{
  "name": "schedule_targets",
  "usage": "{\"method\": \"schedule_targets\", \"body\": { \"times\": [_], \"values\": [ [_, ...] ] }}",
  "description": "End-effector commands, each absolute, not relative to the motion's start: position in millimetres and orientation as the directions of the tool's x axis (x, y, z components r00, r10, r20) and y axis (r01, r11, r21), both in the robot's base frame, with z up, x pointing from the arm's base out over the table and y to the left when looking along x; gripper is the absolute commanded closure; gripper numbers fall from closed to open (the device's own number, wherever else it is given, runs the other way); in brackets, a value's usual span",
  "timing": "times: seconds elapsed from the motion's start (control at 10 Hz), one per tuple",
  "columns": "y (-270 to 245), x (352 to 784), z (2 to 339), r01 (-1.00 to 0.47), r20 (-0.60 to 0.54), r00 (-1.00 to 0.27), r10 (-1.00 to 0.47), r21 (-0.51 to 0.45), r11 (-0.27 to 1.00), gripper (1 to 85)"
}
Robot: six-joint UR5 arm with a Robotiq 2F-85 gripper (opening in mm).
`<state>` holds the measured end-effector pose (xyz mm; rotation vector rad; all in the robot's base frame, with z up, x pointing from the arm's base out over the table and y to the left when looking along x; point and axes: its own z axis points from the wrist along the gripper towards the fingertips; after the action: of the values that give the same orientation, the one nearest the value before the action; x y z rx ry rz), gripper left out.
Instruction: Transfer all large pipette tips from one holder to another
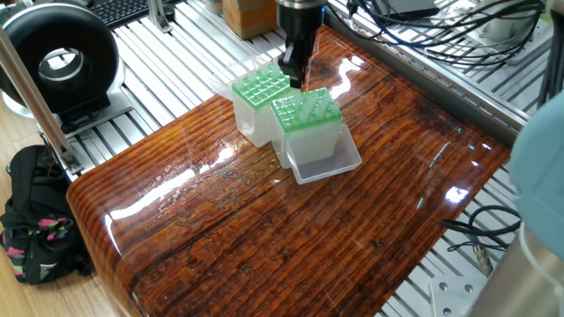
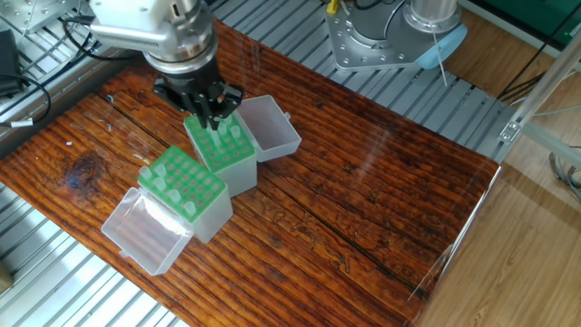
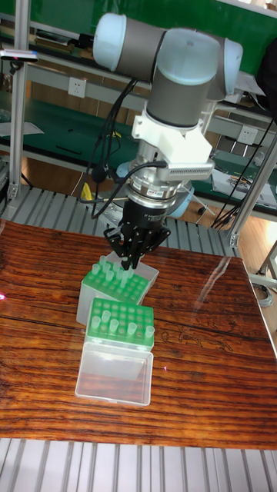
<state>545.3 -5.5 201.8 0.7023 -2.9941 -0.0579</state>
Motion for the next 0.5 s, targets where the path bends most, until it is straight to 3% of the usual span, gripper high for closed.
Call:
{"method": "schedule_targets", "body": {
  "times": [0.0,0.4],
  "values": [
    [-4.5,552.4,220.0,-0.446,0.058,-0.892,-0.449,0.058,0.893,74.7],
    [-6.1,544.4,237.7,-0.446,0.075,-0.89,-0.451,0.068,0.892,74.7]
  ]
}}
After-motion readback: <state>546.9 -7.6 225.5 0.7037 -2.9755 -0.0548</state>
